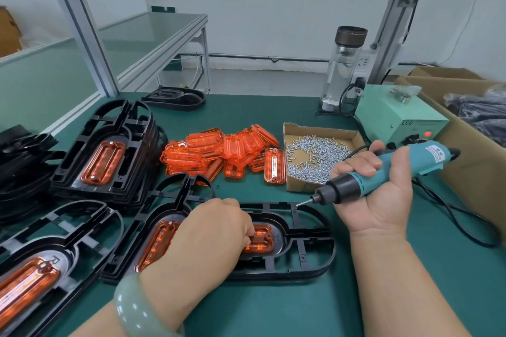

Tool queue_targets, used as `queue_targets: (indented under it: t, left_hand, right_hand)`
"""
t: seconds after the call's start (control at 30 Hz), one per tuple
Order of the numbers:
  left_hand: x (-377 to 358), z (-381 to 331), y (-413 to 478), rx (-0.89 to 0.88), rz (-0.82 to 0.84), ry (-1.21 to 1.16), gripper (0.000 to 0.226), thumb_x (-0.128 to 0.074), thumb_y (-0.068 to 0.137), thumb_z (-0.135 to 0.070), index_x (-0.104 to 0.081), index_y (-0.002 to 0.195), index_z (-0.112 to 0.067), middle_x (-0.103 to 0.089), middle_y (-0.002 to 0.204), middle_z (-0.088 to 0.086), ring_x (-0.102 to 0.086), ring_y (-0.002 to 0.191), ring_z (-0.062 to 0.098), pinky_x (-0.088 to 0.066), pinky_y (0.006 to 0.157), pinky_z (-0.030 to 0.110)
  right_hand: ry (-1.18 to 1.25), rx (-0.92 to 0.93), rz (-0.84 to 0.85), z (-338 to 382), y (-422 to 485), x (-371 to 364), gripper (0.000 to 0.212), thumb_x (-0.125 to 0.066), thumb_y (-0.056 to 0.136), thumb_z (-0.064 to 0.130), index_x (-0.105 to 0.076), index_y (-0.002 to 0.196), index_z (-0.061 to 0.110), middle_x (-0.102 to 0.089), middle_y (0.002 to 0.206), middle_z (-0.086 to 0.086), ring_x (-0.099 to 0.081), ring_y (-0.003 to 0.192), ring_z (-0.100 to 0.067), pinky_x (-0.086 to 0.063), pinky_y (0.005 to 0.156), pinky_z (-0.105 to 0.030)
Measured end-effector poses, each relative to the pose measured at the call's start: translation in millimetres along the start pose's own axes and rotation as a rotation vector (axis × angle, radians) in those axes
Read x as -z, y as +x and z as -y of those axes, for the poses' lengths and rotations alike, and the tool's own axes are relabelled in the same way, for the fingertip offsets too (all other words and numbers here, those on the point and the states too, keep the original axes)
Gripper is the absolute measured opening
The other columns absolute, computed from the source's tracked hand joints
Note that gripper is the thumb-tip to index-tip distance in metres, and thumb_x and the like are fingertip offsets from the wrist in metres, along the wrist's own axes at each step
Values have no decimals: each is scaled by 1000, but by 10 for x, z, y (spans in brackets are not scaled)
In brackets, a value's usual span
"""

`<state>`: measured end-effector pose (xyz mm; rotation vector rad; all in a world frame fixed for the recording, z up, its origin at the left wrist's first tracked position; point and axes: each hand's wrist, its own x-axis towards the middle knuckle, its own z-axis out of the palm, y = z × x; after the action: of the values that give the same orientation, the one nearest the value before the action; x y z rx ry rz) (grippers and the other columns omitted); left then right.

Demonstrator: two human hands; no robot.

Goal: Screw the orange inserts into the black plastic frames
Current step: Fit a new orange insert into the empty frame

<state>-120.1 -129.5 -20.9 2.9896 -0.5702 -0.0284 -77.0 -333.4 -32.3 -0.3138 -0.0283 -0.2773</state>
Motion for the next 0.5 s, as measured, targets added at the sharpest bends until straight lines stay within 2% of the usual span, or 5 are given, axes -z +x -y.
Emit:
queue_targets:
  t: [0.13, 0.23, 0.33, 0.4, 0.5]
  left_hand:
    - [17, 10, 31, -28, 67, -36, 24, -44, 96, -26, -66, 107, -30, -56, 114, -4, -52, 106, 17, -43, 88, 26]
    - [100, 16, 84, -49, 155, -55, 25, -52, 93, -34, -64, 115, -35, -51, 105, -9, -53, 107, 12, -41, 92, 24]
    - [184, 73, 128, -26, 126, -122, 28, -61, 88, -38, -63, 116, -36, -56, 108, -14, -53, 105, 7, -42, 92, 21]
    - [246, 76, 194, -22, 91, -180, 27, -64, 85, -41, -65, 111, -35, -62, 103, -18, -56, 94, 2, -44, 85, 19]
    - [324, -23, 478, -51, -51, -284, 24, -60, 87, -40, -67, 109, -32, -66, 97, -18, -57, 86, 2, -44, 80, 19]
  right_hand:
    - [-5, -7, -3, -12, -19, -8, 25, -55, 83, 46, -54, 86, 22, -44, 58, 13, -45, 45, 0, -44, 54, -17]
    - [-5, -3, -7, 2, -16, -9, 25, -54, 85, 46, -54, 86, 21, -44, 58, 13, -45, 44, 0, -44, 53, -18]
    - [7, 0, -9, 25, 1, 2, 25, -54, 86, 46, -54, 86, 22, -44, 58, 13, -45, 45, 0, -44, 53, -18]
    - [14, 2, -11, 39, 14, 10, 25, -55, 84, 47, -54, 86, 22, -44, 58, 13, -44, 45, 0, -44, 54, -18]
    - [22, 3, -19, 43, 28, 13, 25, -56, 83, 46, -55, 86, 22, -44, 59, 13, -45, 45, -1, -44, 53, -19]
